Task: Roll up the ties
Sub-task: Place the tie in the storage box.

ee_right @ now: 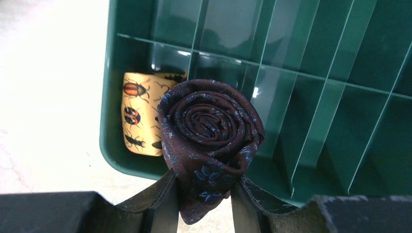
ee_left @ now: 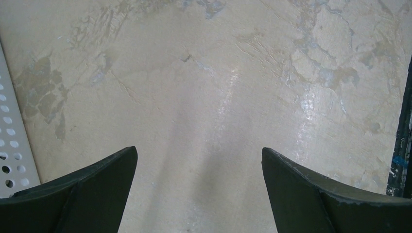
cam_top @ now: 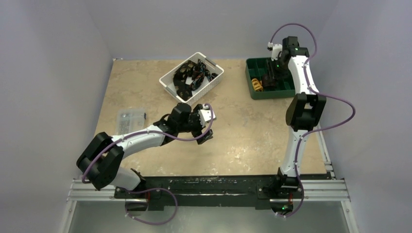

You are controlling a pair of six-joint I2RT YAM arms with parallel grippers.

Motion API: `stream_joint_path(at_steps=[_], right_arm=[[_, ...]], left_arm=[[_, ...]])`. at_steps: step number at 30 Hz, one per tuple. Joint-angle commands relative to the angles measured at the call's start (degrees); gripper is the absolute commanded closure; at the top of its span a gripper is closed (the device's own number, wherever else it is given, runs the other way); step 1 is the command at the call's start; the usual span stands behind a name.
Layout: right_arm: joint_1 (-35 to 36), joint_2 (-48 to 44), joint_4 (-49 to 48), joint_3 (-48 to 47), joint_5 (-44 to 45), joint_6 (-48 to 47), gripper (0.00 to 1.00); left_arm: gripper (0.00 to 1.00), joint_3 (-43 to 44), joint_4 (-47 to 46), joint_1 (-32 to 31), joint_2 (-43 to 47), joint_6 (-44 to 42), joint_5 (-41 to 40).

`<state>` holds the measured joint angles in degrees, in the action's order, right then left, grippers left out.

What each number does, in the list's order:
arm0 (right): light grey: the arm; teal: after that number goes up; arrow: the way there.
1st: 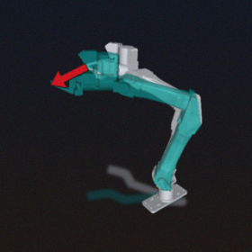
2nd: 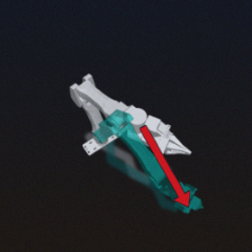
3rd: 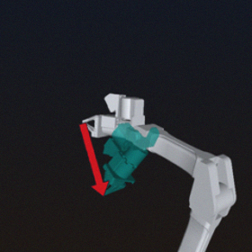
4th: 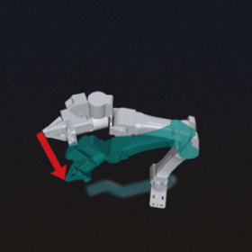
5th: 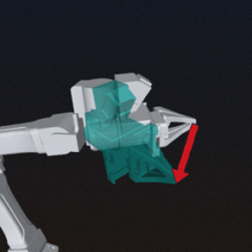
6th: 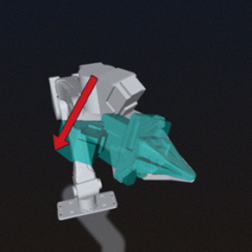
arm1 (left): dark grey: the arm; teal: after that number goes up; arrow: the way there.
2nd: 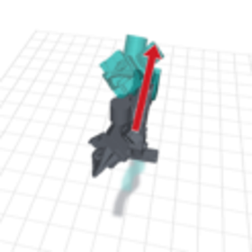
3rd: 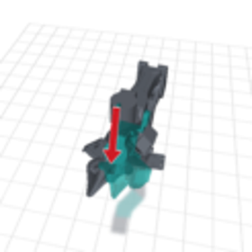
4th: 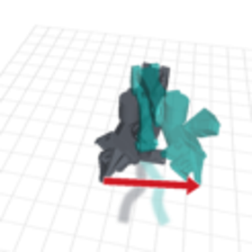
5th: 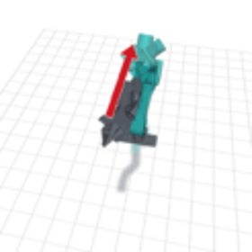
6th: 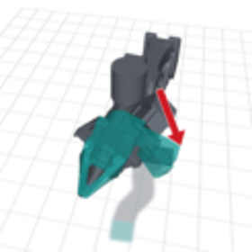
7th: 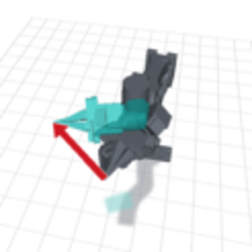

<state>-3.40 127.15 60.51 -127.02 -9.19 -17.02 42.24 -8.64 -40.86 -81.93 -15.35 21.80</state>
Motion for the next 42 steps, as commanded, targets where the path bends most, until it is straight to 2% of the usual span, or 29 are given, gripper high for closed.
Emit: stream_joint_path(at_steps=[1, 15, 29, 36, 39, 42], right_arm=[[0.2, -0.2, 4.0, -1.9, 4.1, -0.7, 1.0], [0.2, 8.6, 4.9, -6.6, 6.2, 0.2, 1.0], [0.3, 12.8, 3.8, -7.9, 3.4, -1.3, 1.0], [0.3, 14.1, 3.0, -8.2, 4.7, -2.0, 1.0], [0.3, 13.8, 3.3, -8.5, 4.4, -2.1, 0.89], [0.2, 12.0, 3.1, -8.6, 3.8, -1.7, 0.7]], left_arm=[[0.0, -0.5, -2.0, 0.5, 1.6, 1.4, 0.0], [0.0, -1.1, -1.1, 0.6, 2.0, 1.2, -0.5], [0.0, -0.9, -1.0, 0.6, 1.5, 0.7, 0.3], [0.0, -1.0, -0.9, 0.6, 1.4, 0.7, 0.4], [0.0, -1.0, -0.9, 0.6, 1.3, 0.6, 0.5], [0.0, -0.9, -0.8, 0.6, 1.3, 0.5, 0.7]])
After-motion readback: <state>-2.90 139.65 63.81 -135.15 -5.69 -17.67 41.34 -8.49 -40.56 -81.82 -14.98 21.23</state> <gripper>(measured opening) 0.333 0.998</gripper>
